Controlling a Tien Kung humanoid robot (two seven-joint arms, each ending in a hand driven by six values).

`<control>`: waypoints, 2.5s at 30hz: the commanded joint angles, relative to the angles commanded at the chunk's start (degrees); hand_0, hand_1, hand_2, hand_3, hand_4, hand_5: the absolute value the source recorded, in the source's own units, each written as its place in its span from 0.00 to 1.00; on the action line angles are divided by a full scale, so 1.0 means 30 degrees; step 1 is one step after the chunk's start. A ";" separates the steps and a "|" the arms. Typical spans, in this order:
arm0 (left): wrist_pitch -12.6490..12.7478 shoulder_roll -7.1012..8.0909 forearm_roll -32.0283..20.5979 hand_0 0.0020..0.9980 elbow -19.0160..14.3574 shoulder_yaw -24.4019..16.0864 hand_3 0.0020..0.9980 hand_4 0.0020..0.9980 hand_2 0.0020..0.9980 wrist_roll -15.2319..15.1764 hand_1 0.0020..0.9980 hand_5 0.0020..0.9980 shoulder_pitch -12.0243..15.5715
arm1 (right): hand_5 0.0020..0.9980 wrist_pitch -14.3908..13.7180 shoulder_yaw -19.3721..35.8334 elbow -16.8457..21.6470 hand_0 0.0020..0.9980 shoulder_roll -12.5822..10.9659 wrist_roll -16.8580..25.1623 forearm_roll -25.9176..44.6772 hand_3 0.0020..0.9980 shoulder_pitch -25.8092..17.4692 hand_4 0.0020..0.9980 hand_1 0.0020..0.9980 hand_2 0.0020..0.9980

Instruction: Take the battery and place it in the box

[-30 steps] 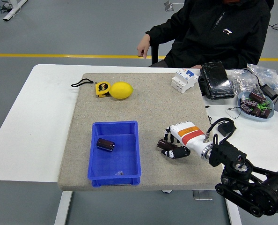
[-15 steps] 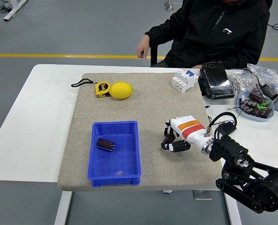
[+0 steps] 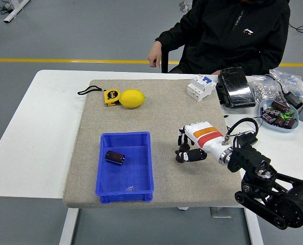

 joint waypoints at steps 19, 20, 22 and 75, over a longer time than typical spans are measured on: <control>-0.0010 0.0009 0.0050 0.72 -0.0008 0.0007 0.59 0.63 0.67 0.0007 0.70 0.54 -0.0038 | 0.28 0.1118 -0.0146 -0.0013 0.27 0.0213 0.0072 0.0205 0.54 0.0096 0.82 0.43 0.51; -0.0007 0.0005 0.0052 0.72 -0.0008 0.0007 0.59 0.63 0.67 0.0007 0.70 0.54 -0.0042 | 0.28 0.1123 -0.0133 -0.0009 0.27 0.0194 0.0060 0.0183 0.54 0.0091 0.82 0.43 0.51; -0.0004 -0.0001 0.0060 0.72 -0.0006 -0.0001 0.59 0.63 0.67 0.0005 0.70 0.54 -0.0044 | 0.28 0.1126 -0.0086 0.0012 0.27 0.0136 0.0046 0.0141 0.54 0.0069 0.82 0.43 0.51; -0.0051 -0.0016 -0.0401 0.72 -0.0044 0.0451 0.59 0.63 0.66 -0.0039 0.70 0.54 -0.0100 | 0.30 0.1547 0.0525 -0.0411 0.26 -0.0334 0.0174 -0.0261 0.55 -0.0064 0.85 0.42 0.51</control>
